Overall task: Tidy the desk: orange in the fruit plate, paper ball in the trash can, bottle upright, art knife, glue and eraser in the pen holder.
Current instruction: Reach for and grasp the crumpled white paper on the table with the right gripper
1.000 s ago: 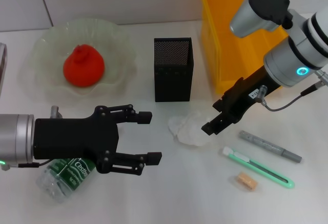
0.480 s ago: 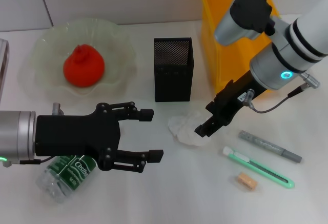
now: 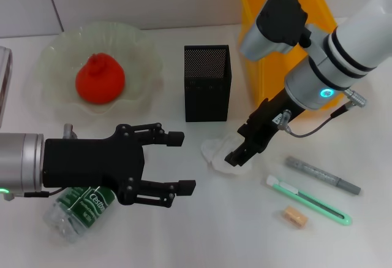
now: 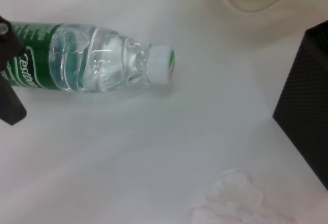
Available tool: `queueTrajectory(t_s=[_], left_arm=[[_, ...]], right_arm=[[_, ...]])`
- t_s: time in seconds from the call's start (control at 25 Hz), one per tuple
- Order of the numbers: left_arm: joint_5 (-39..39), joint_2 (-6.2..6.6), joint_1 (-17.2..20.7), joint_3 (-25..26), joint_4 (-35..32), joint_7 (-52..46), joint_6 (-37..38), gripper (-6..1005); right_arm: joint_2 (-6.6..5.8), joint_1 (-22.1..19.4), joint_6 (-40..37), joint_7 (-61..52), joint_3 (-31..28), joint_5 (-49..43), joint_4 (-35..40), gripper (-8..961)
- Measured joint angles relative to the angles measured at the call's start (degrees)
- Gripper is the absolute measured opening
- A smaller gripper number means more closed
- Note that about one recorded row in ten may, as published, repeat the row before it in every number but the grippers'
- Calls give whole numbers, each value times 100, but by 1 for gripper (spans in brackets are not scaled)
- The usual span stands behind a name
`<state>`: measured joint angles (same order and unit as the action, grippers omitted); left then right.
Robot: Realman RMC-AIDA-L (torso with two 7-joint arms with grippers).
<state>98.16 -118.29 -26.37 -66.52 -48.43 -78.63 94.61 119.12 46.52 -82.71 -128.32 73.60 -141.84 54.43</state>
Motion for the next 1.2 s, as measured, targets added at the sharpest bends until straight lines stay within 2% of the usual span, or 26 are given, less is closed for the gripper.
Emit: queueTrajectory(t_s=[0.84,1.08,1.2], left_arm=[[1,9,0,-1,1,14,-21,853],[1,9,0,-1,0,0,-22,853],[1,8,0,-1,1,0,-22,853]], right_arm=[[26,205,313,-64,5,28,-627,705],[33,198,301,-69,7,50,-620,517],[33,191,272,-66,11,90,-598,472]])
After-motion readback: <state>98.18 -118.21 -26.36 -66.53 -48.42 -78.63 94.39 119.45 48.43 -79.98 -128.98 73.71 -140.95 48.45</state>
